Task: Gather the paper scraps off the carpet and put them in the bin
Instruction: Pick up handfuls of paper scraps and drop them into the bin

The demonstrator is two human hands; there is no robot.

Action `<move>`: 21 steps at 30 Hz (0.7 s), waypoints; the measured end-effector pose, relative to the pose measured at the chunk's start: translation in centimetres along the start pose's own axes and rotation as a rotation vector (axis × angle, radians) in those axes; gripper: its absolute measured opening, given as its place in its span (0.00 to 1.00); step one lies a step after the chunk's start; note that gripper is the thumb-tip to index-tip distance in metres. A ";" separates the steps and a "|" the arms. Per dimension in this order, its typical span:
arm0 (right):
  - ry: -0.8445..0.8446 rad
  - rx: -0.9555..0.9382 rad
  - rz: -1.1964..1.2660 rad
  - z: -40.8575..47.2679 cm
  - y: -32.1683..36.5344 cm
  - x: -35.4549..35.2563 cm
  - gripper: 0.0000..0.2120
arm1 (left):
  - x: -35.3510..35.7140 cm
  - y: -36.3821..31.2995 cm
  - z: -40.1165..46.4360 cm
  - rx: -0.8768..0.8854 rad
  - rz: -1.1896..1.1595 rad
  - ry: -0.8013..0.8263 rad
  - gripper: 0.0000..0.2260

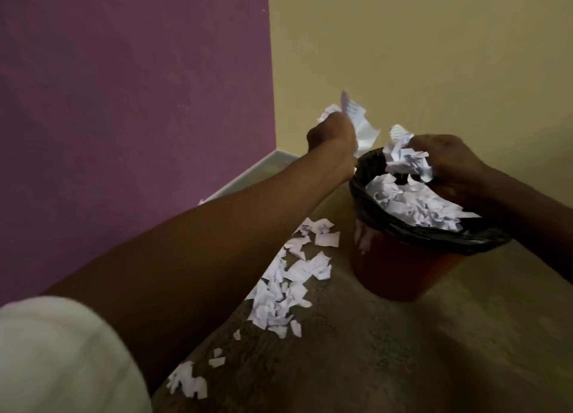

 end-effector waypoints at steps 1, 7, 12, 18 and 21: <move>-0.066 0.020 -0.031 0.7 -0.3 -1.2 0.07 | 0.4 0.4 0.0 0.073 0.147 -0.098 0.18; -0.285 0.055 -0.381 3.8 -2.5 -5.6 0.05 | 2.3 6.2 3.1 0.362 0.941 0.029 0.19; -0.126 0.289 -0.617 5.3 -3.5 -6.2 0.13 | 3.0 8.4 3.3 0.226 1.103 0.319 0.27; -0.094 0.216 -0.895 5.7 -2.5 -5.6 0.11 | 3.3 6.8 3.5 0.154 1.085 0.429 0.33; -0.167 0.115 -1.033 6.3 -2.5 -4.9 0.11 | 3.4 5.7 2.8 0.127 1.048 0.487 0.33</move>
Point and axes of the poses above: each hand's wrist, its own z-axis towards the middle knuckle, its own x-axis out of the palm, y = z × x, the point moved 1 cm from there along z, towards the middle knuckle, and after that the axes turned 8 degrees about -y, right-handed, at the moved point
